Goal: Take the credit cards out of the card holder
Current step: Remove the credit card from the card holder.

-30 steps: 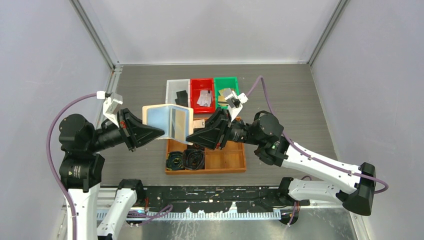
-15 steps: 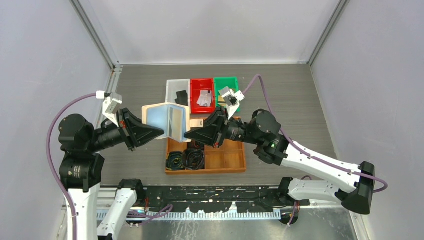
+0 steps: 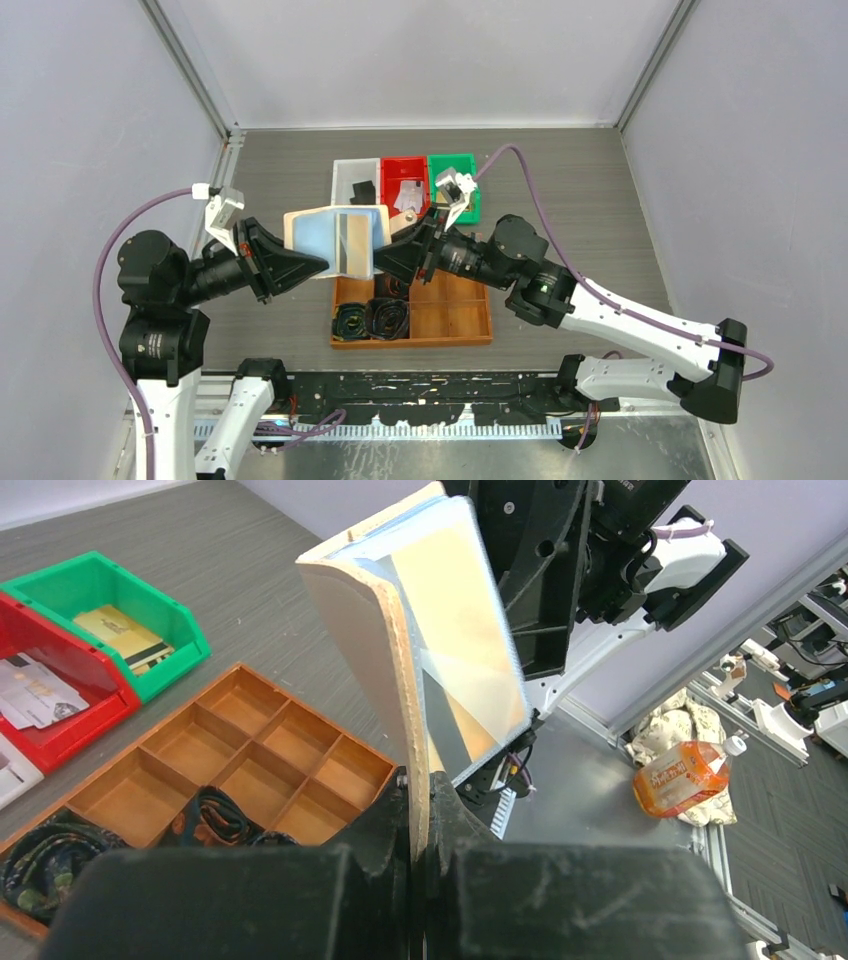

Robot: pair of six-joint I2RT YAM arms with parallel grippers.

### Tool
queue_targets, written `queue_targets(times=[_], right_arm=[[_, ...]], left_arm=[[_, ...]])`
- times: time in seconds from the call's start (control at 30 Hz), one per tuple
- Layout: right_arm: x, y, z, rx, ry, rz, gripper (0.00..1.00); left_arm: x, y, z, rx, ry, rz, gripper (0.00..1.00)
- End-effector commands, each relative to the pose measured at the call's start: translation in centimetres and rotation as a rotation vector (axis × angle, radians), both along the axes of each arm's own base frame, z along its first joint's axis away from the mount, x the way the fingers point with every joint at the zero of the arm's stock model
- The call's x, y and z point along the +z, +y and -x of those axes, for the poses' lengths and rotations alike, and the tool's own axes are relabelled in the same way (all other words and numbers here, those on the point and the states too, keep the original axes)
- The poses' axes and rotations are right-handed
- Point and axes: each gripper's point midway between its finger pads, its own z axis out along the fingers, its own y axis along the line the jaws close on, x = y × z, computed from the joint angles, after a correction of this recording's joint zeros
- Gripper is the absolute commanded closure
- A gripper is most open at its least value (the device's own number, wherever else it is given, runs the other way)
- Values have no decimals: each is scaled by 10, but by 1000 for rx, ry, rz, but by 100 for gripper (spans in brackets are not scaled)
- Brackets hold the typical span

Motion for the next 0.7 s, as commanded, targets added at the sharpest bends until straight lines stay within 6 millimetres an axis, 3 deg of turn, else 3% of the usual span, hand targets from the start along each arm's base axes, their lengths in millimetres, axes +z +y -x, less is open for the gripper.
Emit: queue_targets(times=[0.0,0.1,0.23,0.27,0.33,0.4,0.47,0.6,0.67], right_arm=[[37,10,7,24,-44,-86,56],[44,16,15,68,-50,-122,48],[43,15,12,44,-37,-113,44],[42,14,9,29,-32,-114,47],[40,15,1,-12,-16,-111,62],[37,17,-3,-36,0,-99,79],[34,19,-6,-58,0,-86,89],[32,11,-13,-144,-18,-68,99],[35,7,-13,-170,-29,-69,99]], left_arm=[[2,0,3,-18,-82,-21,100],[-7,4,-3,16,-95,-59,100],[-19,11,-14,87,-116,-119,100],[-20,12,-14,87,-117,-125,100],[-21,10,-11,65,-112,-120,98],[-18,7,-8,42,-110,-103,86],[-16,6,-3,25,-112,-93,79],[-14,1,9,-41,-106,-75,68],[-14,0,13,-61,-96,-64,51]])
